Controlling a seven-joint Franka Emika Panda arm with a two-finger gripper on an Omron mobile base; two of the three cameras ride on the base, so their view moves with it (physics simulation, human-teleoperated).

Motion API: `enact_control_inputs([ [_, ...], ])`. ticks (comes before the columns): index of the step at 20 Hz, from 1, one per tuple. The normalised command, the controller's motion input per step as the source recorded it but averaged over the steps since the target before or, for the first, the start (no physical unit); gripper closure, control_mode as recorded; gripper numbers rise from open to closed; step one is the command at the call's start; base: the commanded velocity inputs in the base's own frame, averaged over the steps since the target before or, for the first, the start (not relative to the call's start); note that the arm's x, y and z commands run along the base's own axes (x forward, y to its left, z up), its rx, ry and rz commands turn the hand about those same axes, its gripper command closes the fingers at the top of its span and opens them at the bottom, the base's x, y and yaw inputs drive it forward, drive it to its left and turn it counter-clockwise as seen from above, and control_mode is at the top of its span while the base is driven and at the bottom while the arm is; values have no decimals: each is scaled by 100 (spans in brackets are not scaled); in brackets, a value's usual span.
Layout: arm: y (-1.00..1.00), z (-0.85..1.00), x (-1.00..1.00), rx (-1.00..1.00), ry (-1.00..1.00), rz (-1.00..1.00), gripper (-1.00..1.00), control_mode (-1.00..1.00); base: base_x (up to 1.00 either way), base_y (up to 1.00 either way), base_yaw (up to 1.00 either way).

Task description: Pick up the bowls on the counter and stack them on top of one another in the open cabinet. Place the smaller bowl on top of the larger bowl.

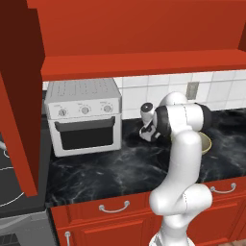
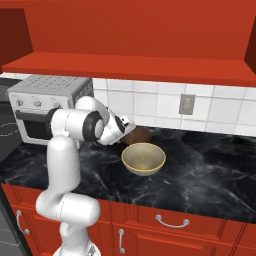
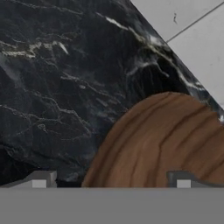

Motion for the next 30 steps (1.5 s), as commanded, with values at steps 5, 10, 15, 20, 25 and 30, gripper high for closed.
enact_control_inputs([
  [5,-3,-17,13,0,0,0,100,-100,0,0,0],
  [10,-11,-20,8,3,0,0,100,-100,0,0,0],
  [15,-13,-19,0,3,0,0,100,-100,0,0,0],
  [20,0,-5,-3,1,-3,0,100,-100,0,0,0],
  [25,0,11,-18,0,-14,0,100,-100,0,0,0],
  [30,0,22,-28,0,-13,0,100,-100,0,0,0],
])
